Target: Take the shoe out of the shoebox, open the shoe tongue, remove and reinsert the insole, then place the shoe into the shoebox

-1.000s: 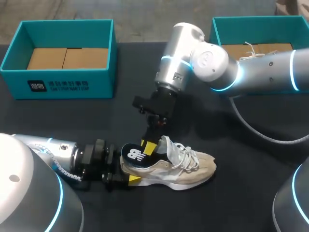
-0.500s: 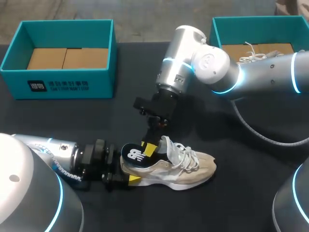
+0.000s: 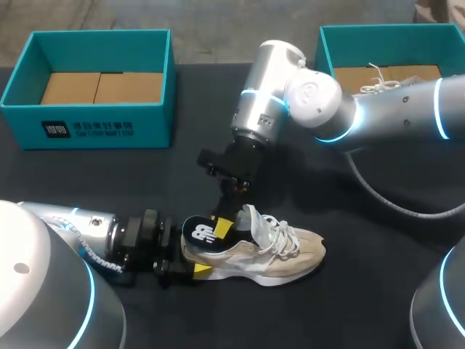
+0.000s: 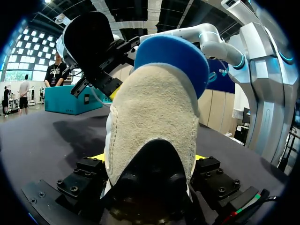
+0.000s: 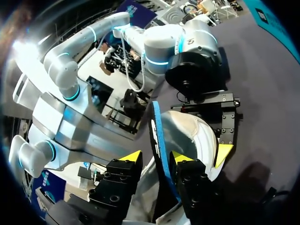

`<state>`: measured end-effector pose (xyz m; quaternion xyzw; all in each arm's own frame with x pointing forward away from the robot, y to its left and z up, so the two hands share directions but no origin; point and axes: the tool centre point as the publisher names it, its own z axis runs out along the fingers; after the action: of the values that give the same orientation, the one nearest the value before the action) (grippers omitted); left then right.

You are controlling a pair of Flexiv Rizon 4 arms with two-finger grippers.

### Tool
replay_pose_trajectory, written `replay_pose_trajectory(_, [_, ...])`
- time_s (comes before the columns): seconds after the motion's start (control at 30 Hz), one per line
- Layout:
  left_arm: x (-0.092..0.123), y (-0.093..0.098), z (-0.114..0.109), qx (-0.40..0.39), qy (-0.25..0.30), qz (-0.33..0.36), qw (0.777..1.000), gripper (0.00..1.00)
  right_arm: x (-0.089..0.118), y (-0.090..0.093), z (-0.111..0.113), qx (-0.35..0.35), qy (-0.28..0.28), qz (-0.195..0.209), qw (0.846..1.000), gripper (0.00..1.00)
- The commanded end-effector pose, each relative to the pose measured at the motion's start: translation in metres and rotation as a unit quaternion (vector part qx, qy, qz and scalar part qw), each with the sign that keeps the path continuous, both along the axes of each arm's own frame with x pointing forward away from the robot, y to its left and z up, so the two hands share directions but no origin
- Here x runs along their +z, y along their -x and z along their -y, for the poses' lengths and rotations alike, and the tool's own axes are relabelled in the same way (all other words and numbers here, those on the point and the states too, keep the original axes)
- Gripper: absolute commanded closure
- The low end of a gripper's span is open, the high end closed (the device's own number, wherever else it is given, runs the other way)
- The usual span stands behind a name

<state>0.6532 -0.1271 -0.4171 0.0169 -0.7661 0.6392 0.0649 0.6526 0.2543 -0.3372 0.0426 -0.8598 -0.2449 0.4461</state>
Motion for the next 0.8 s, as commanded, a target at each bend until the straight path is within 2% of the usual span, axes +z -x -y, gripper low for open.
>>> replay_pose_trajectory(0.03, [-0.003, -0.001, -0.001, 0.000, 0.000, 0.000, 1.000, 1.00, -0.006, -0.001, -0.001, 0.000, -0.002, -0.004, 1.000, 0.63])
replay_pose_trajectory(0.3, [-0.003, -0.001, -0.001, 0.000, 0.000, 0.000, 1.000, 1.00, -0.004, -0.001, -0.001, 0.004, -0.005, -0.003, 1.000, 0.68])
replay_pose_trajectory(0.43, [-0.003, -0.001, -0.001, 0.000, 0.000, 0.000, 1.000, 1.00, -0.003, -0.001, 0.000, 0.006, -0.007, 0.001, 1.000, 0.96])
replay_pose_trajectory(0.47, [-0.003, -0.001, -0.001, 0.000, 0.000, 0.000, 1.000, 1.00, -0.002, -0.001, 0.000, 0.007, -0.007, 0.001, 1.000, 1.00])
replay_pose_trajectory(0.67, [-0.003, -0.001, -0.001, 0.000, 0.000, 0.000, 1.000, 1.00, 0.001, -0.002, -0.001, 0.014, -0.010, 0.008, 1.000, 1.00])
replay_pose_trajectory(0.8, [-0.003, -0.001, -0.001, 0.000, 0.000, 0.000, 1.000, 1.00, 0.008, -0.006, -0.004, 0.024, -0.027, 0.026, 0.999, 1.00])
